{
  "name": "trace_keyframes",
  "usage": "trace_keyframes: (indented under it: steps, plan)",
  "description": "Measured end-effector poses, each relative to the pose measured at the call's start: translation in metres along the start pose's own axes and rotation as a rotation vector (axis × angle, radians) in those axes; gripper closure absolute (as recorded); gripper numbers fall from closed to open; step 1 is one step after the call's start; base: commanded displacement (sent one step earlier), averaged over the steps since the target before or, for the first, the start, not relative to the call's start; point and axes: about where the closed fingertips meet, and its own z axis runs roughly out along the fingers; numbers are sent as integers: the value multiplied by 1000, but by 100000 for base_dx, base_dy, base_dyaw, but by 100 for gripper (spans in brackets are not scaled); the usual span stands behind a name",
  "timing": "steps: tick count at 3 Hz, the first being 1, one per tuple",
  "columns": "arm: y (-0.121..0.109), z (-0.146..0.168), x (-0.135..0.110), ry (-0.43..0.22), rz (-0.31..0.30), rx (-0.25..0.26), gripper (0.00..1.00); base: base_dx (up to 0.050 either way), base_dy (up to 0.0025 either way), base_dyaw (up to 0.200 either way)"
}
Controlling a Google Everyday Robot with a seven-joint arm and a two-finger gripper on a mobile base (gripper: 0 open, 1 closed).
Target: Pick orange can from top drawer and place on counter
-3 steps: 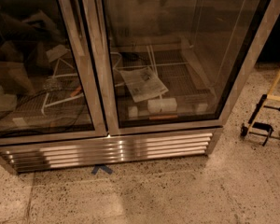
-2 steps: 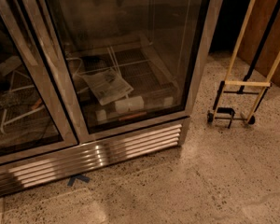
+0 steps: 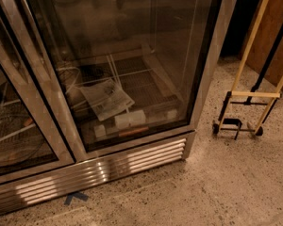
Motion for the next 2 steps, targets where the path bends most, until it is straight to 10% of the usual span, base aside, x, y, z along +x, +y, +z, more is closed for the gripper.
trace_keyframes:
  steps: [2]
  plan:
    - [0, 0, 0, 0, 0, 0, 0, 5002, -2, 35]
